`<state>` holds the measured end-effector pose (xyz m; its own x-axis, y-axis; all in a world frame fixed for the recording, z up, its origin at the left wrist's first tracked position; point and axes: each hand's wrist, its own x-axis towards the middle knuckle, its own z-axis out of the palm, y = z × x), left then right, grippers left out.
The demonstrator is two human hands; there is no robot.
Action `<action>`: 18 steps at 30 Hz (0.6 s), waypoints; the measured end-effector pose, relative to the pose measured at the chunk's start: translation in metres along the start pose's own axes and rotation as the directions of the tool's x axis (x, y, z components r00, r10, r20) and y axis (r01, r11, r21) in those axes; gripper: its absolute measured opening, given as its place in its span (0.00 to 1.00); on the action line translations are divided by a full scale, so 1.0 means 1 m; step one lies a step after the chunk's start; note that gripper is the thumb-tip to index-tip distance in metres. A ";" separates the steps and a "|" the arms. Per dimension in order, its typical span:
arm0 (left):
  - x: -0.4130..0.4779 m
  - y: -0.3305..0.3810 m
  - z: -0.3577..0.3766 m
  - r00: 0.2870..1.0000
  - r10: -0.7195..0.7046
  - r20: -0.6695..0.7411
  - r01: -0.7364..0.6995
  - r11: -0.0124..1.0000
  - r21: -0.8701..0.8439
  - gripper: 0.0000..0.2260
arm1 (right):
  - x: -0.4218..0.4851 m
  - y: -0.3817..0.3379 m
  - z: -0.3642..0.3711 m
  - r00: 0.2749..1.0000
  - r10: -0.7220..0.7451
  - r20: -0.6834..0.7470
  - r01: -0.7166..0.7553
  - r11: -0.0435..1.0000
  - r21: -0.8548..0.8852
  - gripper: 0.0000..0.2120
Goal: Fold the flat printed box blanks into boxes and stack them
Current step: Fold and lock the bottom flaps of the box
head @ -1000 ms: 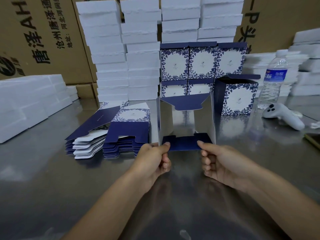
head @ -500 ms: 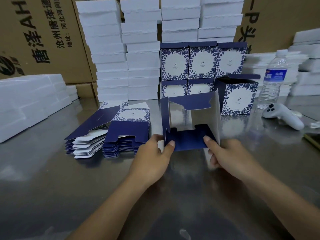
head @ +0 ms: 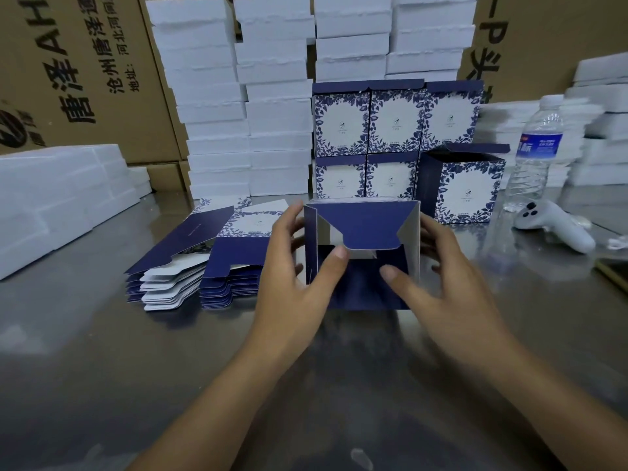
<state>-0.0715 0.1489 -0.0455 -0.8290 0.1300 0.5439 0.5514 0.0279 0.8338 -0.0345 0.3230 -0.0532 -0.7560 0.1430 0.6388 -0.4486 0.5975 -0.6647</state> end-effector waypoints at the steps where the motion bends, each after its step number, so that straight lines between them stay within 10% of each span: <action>1: -0.001 0.003 0.000 1.000 0.012 0.013 -0.012 1.000 -0.017 0.25 | 0.000 0.000 0.000 1.000 -0.006 0.011 0.006 1.000 0.020 0.30; 9: 0.001 0.011 -0.004 0.997 -0.079 -0.016 0.077 0.993 -0.086 0.22 | 0.002 0.004 -0.005 0.986 -0.077 0.145 0.079 0.997 -0.008 0.44; 18: 0.003 0.014 -0.006 0.982 -0.175 -0.067 0.163 0.975 -0.154 0.20 | 0.001 0.005 0.000 0.998 -0.063 -0.020 0.065 0.987 0.145 0.14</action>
<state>-0.0666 0.1439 -0.0312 -0.9170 0.0562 0.3949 0.3879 -0.1045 0.9158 -0.0379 0.3262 -0.0560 -0.7165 0.1212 0.6869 -0.5610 0.4851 -0.6708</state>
